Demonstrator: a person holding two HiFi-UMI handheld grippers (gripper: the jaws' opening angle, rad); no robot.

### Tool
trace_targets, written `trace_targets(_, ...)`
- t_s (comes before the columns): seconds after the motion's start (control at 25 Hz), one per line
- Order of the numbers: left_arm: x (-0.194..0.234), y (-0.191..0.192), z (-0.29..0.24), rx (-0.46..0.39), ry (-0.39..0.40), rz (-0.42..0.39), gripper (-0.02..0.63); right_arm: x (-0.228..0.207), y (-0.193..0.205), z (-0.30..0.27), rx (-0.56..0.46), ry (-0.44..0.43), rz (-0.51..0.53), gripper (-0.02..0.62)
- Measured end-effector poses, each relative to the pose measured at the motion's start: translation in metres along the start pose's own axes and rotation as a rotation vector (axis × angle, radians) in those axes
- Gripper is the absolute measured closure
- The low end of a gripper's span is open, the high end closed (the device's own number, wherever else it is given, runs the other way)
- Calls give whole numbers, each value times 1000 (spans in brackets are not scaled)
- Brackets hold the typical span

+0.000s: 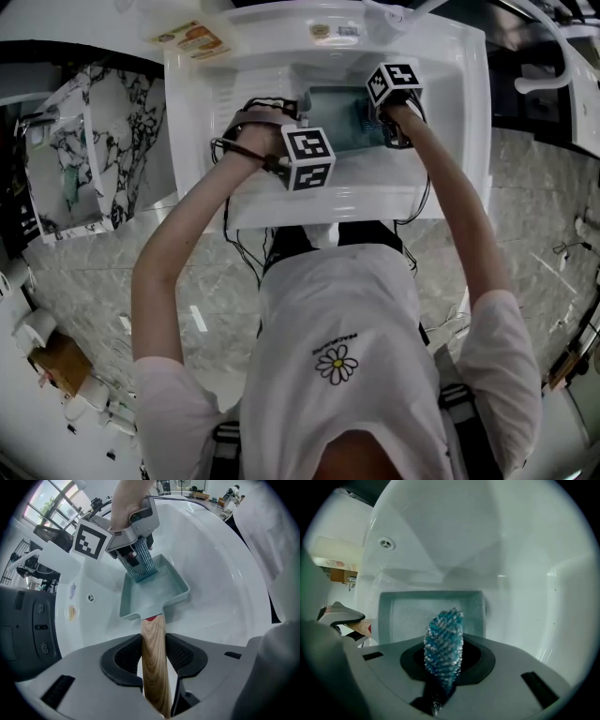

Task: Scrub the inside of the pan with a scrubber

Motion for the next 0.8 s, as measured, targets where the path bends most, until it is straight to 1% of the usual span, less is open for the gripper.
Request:
trace_targets(0.08, 0, 0, 0, -2, -2, -1, 443, 4, 1, 0, -5, -27, -11, 538)
trace_targets(0.2, 0, 1, 0, -4, -3, 0, 443, 19, 5, 2, -12, -111, -30, 538)
trace_targets(0.32, -1, 0, 0, -5, -5, -1, 443, 39, 8, 2, -18, -189, -27, 538)
trace_targets(0.48, -1, 0, -1, -6, -1, -3, 443, 66, 11, 2, -18, -343, -75, 538)
trace_targets(0.8, -1, 0, -1, -11, -3, -5, 443, 90, 11, 1, -17, -451, -74, 538)
Point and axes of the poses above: the fingertips, and each gripper's own axes: z backward along the fingers, x to its left, y out of its underside, the point moved 8 cm from there along z, backward along the fingers, and after that the axes turned 5 degrees about -z, right-handed, at the moved point
